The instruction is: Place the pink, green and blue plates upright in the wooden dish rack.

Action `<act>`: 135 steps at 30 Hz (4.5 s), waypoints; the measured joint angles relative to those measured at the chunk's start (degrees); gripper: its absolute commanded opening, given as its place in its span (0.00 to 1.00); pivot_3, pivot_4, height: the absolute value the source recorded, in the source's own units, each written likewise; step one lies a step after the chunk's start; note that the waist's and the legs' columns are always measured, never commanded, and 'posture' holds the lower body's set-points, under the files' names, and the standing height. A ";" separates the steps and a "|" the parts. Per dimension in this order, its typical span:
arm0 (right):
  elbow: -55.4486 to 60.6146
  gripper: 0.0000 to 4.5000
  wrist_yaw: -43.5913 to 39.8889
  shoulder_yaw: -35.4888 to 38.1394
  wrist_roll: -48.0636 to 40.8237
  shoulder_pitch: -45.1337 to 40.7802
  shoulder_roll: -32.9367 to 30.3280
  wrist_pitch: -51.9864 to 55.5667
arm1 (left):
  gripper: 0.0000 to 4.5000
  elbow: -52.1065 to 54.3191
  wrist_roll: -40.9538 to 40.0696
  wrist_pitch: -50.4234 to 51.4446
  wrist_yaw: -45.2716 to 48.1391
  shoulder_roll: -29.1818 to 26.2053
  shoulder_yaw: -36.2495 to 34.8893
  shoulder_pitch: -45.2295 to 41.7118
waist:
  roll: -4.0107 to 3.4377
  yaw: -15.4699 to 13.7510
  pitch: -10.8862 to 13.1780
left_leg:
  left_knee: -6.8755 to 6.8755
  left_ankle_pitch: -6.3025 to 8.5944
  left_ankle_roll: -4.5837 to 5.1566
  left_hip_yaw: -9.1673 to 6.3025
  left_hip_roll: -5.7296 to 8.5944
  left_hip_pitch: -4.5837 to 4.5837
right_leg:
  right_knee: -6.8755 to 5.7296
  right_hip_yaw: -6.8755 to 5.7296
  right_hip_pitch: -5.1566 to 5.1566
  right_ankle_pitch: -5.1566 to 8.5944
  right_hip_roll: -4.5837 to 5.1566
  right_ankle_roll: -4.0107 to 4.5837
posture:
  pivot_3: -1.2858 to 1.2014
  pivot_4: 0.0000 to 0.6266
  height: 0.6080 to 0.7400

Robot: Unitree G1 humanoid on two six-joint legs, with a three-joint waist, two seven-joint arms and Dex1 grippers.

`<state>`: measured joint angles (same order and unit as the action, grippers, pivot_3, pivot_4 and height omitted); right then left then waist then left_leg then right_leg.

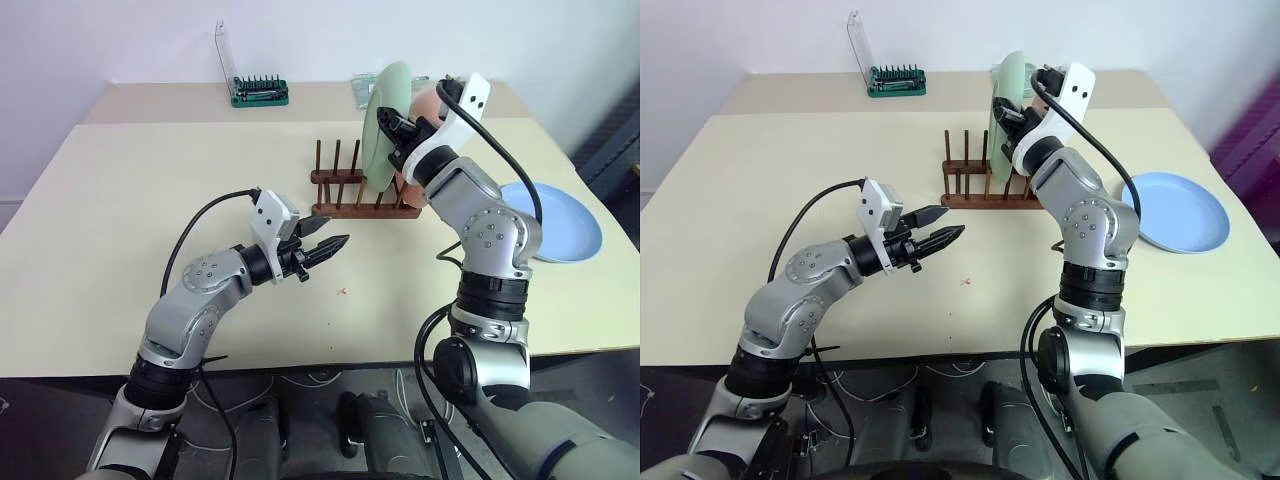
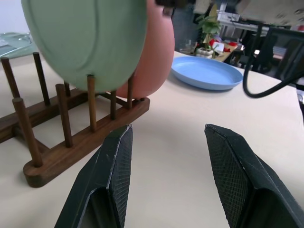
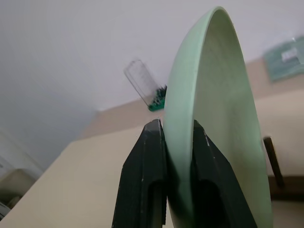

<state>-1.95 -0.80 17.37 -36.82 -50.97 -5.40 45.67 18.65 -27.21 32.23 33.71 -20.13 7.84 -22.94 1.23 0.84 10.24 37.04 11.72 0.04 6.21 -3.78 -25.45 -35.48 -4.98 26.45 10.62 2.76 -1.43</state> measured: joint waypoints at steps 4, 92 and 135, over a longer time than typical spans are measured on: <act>-5.72 0.04 -0.30 0.37 0.61 -2.71 -0.65 -0.98 | 0.54 0.00 0.06 0.02 0.09 0.15 0.36 -0.01 | -0.02 0.01 0.01 | 0.00 0.00 0.00 0.00 0.00 0.00 | 0.01 0.00 0.01 0.00 -0.04 -0.01 | 0.52 0.24 0.92; -7.39 0.01 -30.24 -10.51 25.32 -8.59 -31.18 -32.36 | 0.55 -5.88 9.29 -10.05 4.03 4.83 5.39 -2.56 | -0.96 -1.44 0.30 | 0.14 0.09 0.17 -0.03 0.10 0.03 | 0.15 0.23 -0.06 0.02 -0.17 -0.40 | 0.52 0.24 0.92; -16.50 0.07 3.87 2.64 -12.66 -12.54 4.80 3.29 | 0.55 -7.03 8.40 -13.52 5.90 -6.76 -8.64 4.70 | -0.92 0.11 0.27 | 0.10 0.09 0.16 0.07 0.00 -0.02 | 0.02 0.15 0.02 -0.13 -0.03 -0.21 | 0.52 0.24 0.92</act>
<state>-18.46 3.07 20.01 -49.48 -63.51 -0.59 48.96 11.62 -18.82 18.71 39.61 -26.88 -0.80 -18.24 0.31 0.95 10.51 37.14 11.80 0.20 6.28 -3.78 -25.47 -35.47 -4.84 26.47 10.49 2.72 -1.64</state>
